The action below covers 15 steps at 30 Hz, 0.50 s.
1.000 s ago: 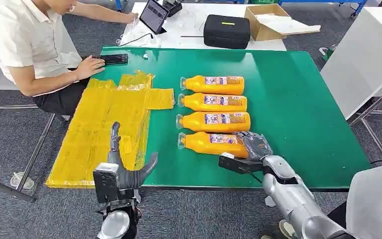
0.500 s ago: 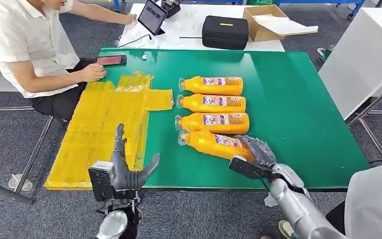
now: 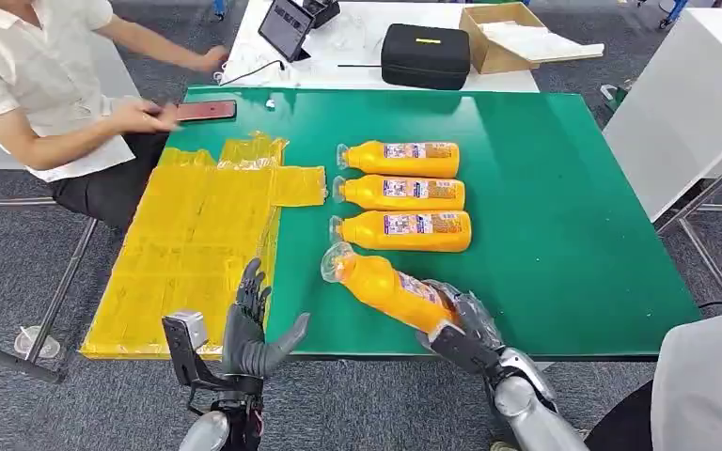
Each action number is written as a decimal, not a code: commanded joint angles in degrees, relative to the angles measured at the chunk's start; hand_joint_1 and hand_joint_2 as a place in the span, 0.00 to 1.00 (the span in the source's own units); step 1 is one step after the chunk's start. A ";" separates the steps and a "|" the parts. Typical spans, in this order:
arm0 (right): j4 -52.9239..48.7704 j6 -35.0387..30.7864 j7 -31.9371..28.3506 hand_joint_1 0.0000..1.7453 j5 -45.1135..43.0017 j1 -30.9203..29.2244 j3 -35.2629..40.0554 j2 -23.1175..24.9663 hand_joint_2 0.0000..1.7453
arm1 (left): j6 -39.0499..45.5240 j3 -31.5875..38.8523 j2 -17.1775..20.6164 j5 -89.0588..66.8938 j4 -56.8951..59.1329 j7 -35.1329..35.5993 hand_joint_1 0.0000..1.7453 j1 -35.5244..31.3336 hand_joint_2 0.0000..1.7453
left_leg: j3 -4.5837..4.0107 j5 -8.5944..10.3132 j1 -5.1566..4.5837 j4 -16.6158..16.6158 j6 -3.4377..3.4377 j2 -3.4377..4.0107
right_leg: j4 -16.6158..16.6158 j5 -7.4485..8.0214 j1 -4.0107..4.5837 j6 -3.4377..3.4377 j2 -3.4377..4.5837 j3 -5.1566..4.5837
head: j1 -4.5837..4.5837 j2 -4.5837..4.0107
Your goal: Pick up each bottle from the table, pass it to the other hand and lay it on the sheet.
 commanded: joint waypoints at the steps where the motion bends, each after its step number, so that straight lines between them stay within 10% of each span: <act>1: -1.21 0.89 -0.07 1.00 -1.18 0.84 0.57 2.86 1.00 | -0.84 -1.36 1.72 0.16 3.26 -0.42 0.00 -1.12 1.00 | 0.07 -0.03 0.03 -0.06 -0.02 0.08 | -0.04 -0.02 0.05 -0.14 0.00 0.04 | 0.02 0.00; 15: 3.31 0.62 0.43 1.00 -1.18 -3.68 6.31 6.74 1.00 | -2.59 -2.93 1.77 -0.73 4.28 -0.41 0.00 -2.22 1.00 | -0.14 -0.02 0.01 -0.05 -0.01 0.15 | -0.02 0.01 0.03 -0.12 0.09 -0.14 | 0.00 0.00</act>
